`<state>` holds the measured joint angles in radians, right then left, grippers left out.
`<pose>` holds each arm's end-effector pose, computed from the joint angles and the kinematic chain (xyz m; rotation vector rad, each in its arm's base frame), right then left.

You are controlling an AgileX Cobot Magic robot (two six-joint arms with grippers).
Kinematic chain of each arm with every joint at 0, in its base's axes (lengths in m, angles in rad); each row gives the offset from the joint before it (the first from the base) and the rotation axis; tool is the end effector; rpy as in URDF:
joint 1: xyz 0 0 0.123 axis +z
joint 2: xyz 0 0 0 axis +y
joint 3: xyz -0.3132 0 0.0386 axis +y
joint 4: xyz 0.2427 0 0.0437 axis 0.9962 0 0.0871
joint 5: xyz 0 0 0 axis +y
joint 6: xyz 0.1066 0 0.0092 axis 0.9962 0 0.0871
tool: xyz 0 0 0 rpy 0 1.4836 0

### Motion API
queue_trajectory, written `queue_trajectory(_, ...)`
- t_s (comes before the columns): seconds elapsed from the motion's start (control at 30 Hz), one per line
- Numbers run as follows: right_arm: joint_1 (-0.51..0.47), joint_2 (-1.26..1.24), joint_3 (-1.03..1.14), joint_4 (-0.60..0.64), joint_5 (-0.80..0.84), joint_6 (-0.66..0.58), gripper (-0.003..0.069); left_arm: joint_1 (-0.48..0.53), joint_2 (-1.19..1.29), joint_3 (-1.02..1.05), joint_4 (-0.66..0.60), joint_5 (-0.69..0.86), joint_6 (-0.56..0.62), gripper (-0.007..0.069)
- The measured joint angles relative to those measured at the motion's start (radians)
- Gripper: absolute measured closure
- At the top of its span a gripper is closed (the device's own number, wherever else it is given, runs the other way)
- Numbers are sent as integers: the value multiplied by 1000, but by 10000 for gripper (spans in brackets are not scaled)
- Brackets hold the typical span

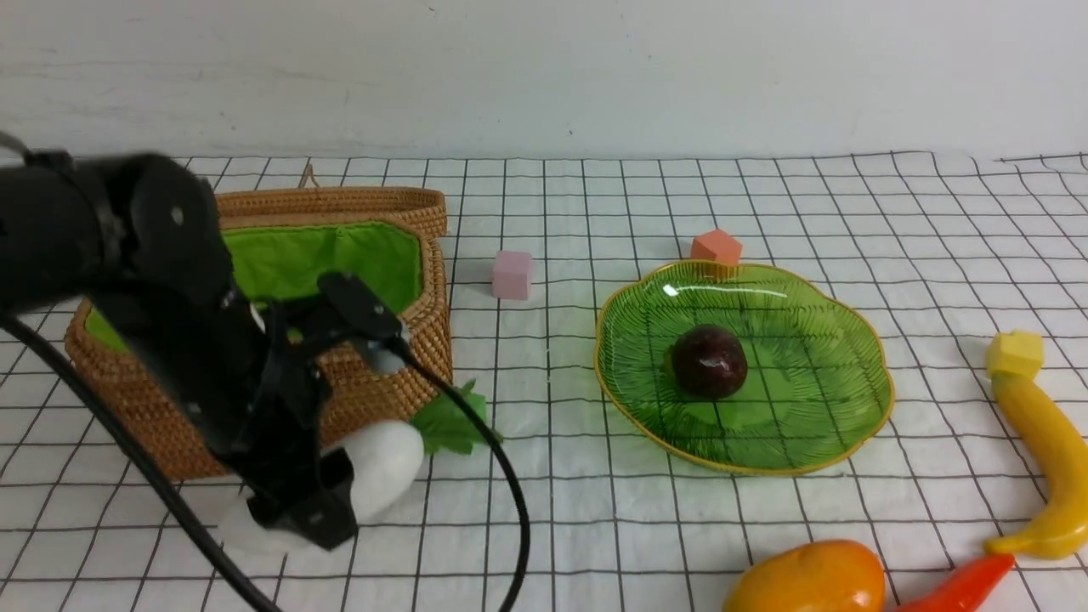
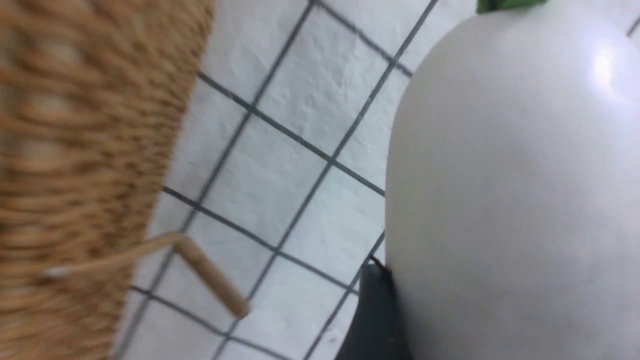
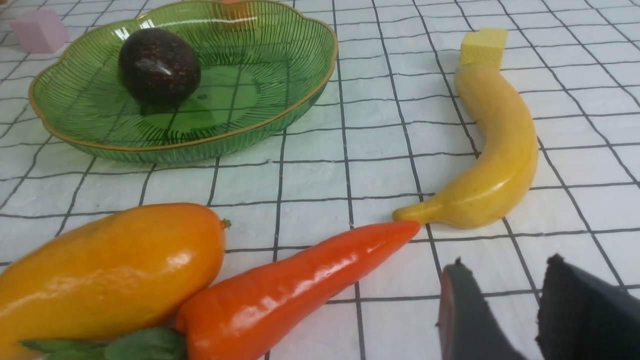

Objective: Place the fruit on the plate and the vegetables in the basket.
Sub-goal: Take a daikon with your left arm and place it on the basket on the left, then use the right arm to grab a carrot and put it into the left basket

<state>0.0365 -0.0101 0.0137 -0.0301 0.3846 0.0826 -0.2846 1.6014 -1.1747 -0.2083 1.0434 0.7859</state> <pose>0.0315 -0.0001 0.1694 0.0248 1.8718 0.0523 0.2900 -0.1048 0.2710 1.3710 2.5630 -0.2002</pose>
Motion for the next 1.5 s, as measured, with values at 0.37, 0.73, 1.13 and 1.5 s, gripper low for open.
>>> queue_trajectory(0.37,0,0,0,0,0,0,414,1,-23,-265,366,-176,110,104)
queue_trajectory(0.73,0,0,0,0,0,0,414,1,198,-265,470,-315,-66,104)
queue_trajectory(1.13,0,0,0,0,0,1,414,1,75,-265,478,-168,-196,-39)
queue_trajectory(1.5,0,0,0,0,0,1,414,1,-454,-266,276,174,-510,235)
